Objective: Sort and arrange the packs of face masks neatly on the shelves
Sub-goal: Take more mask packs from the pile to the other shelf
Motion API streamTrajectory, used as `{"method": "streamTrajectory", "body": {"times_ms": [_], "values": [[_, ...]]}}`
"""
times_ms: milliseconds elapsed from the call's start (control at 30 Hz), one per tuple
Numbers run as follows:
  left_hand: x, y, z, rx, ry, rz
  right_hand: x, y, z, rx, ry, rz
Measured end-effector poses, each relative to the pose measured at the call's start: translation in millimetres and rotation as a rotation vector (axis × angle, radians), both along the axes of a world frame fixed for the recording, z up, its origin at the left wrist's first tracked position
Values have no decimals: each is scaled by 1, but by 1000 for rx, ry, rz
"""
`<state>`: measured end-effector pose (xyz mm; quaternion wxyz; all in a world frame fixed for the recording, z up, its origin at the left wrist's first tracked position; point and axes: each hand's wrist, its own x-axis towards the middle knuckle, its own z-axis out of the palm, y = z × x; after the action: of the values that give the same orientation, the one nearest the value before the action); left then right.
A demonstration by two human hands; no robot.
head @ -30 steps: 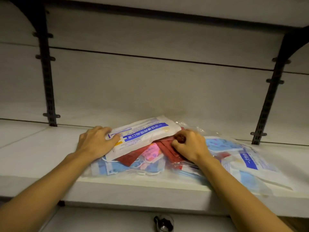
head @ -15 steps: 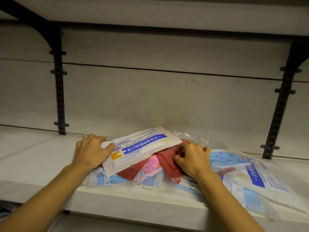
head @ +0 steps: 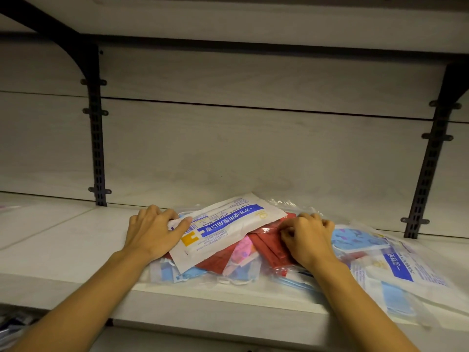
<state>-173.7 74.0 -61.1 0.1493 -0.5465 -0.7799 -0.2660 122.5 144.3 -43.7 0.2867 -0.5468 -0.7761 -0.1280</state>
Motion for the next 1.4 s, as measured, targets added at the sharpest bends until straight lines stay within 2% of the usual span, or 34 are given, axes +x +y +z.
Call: {"method": "streamTrajectory", "body": {"times_ms": [133, 300, 400, 600, 700, 767, 867, 1067, 1233, 1400], "values": [[2, 0, 2, 137, 8, -75, 1, 1, 1, 78, 77, -2], [-1, 0, -1, 178, 24, -141, 0, 0, 1, 169, 207, 16], [0, -1, 1, 202, -37, -114, -1, -4, 1, 229, 259, -8], [1, -1, 4, 212, -127, -59, -2, -8, 6, 229, 590, 75], [2, -2, 5, 260, -151, -62, -3, -8, 8, 241, 679, 99], [2, -1, 5, 261, -134, -60, 0, -4, 7, 213, 749, 132], [-1, 0, 4, 258, -100, -60, 2, -4, 10, 85, 969, 199], [-1, -2, 5, 305, -71, -100, 8, 4, 15, -189, 1342, 169], [3, -8, 8, 367, -115, -134, 6, 7, 9, -177, 1253, 202], [8, -18, 21, 456, -355, -84, 3, 4, 11, -54, 1175, 252]]}}
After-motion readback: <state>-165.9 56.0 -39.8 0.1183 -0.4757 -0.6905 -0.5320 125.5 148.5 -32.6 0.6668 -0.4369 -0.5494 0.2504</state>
